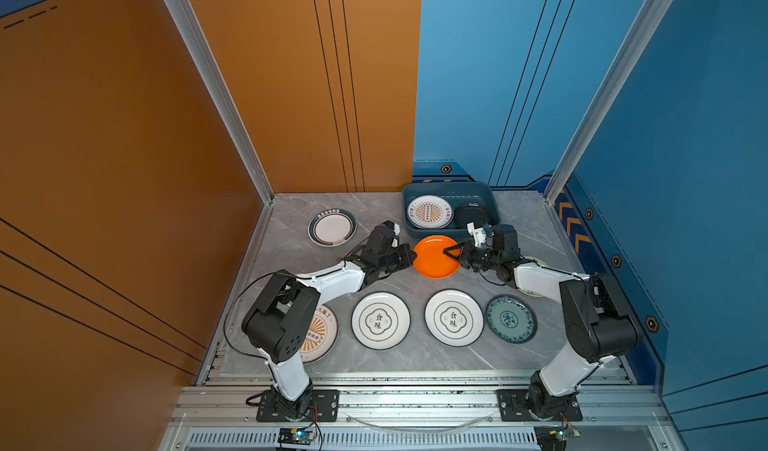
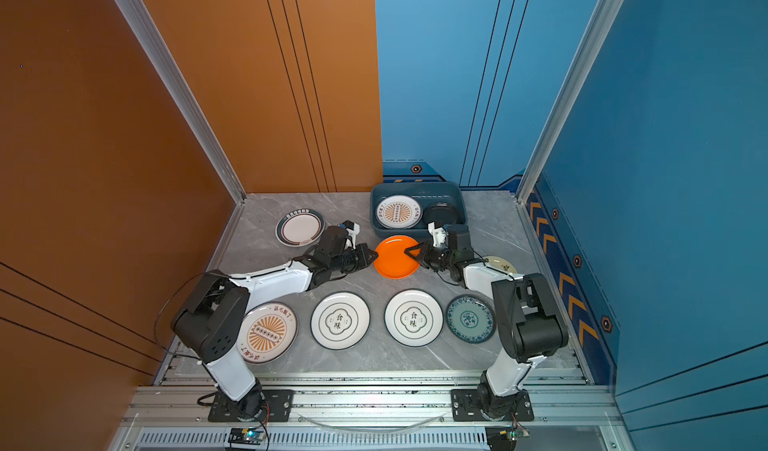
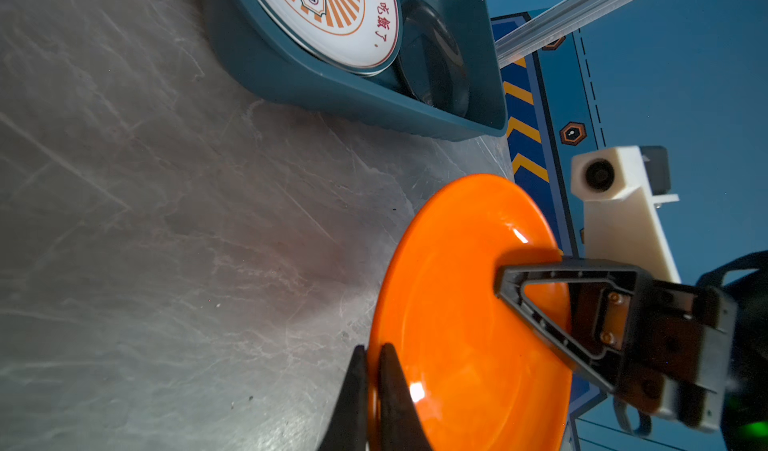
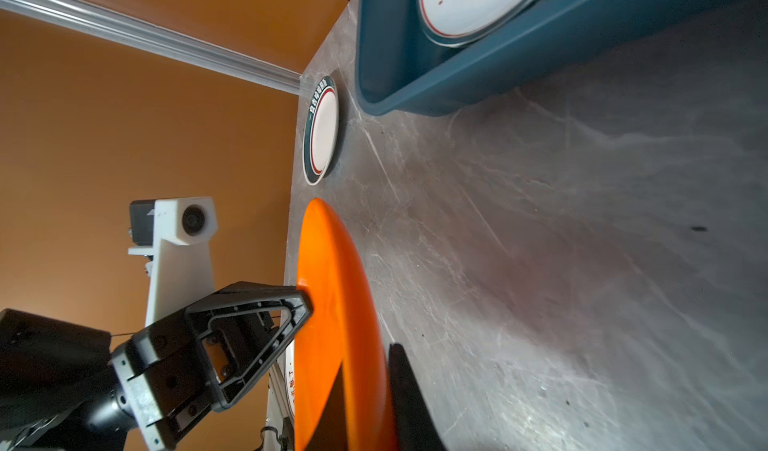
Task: Place the plates into the plastic bin on the countertop
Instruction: 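Grip the raised orange plate edge with the right gripper while the left holds it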
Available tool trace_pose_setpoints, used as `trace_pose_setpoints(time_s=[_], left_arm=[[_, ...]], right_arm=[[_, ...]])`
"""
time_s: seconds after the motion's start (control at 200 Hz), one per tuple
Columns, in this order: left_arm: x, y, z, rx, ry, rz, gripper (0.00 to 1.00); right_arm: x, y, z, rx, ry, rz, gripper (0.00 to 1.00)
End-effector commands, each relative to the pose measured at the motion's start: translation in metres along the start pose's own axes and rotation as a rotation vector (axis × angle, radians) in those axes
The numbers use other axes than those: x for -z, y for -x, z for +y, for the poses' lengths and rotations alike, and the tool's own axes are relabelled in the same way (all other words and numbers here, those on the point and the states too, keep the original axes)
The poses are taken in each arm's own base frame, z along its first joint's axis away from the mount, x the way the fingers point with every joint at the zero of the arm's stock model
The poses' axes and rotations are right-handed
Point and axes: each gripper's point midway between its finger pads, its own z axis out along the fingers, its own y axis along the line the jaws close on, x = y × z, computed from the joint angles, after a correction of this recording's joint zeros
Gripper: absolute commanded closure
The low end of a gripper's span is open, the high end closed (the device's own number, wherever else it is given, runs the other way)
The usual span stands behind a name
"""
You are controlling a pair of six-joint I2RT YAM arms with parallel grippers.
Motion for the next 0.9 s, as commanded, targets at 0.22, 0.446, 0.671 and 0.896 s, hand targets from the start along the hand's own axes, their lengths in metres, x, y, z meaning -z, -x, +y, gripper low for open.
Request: trace_pose_setpoints(time_s=[0.22, 0.446, 0.671, 0.896], left_arm=[[0.041, 0.021, 0.008, -0.049, 0.018, -0.072, 0.57], [0.076, 0.036, 0.023, -0.095, 0.095, -0.127, 0.33], [0.109, 0.041, 0.044, -0.095, 0.148, -0.185, 0.0], [0.136, 0.044, 0.062, -0.09, 0.203, -0.239, 0.02]], right_arm=[[0.006, 0.038, 0.006, 0.023, -0.058, -0.05, 1.0], [0.038, 0.105, 0.009, 0.066, -0.187, -0.16, 1.0], [0.069, 0.177, -0.018, 0.081, -0.394, -0.287, 1.0], [0.072, 0.222, -0.048, 0.101, -0.548, -0.317, 1.0]])
